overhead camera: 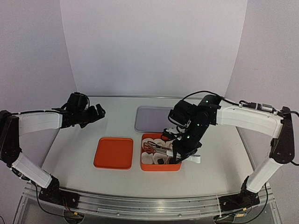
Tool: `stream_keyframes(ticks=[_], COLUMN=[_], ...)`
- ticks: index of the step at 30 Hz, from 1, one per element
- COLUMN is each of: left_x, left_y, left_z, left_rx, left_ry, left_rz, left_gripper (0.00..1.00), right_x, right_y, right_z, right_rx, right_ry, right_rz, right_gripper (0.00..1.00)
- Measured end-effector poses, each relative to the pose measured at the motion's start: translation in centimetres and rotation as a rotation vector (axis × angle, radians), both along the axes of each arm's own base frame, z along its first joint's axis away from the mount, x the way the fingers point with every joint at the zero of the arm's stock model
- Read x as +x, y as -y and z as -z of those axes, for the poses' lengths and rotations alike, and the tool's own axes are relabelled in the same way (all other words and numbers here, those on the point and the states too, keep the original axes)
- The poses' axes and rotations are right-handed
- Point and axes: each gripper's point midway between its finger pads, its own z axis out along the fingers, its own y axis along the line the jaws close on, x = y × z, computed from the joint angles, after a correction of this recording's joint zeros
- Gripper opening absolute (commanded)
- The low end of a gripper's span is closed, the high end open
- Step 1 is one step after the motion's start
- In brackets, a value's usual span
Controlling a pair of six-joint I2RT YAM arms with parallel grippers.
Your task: Pack the chocolate
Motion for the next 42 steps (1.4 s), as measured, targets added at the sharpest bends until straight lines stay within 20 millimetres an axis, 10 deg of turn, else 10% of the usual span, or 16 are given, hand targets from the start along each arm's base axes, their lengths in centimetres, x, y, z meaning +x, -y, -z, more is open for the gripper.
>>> stream_keyframes(ticks=[26,42], left_x=[-0.1,-0.5], left_y=[-0.2,-0.3], left_z=[-0.3,-0.1], left_rx=[0.001,0.003], left_ry=[0.010,0.003], left_rz=[-0.006,-0.006], left_gripper=[1.00,1.00], right_x=[-0.6,-0.5], right_y=[-0.9,-1.1], right_z=[2.7,2.8], right_rx=[-0.043,-0.045], right_ry=[-0.090,-0.096], right_rz=[-0.001,0.026], right_gripper=[0.01,0.34])
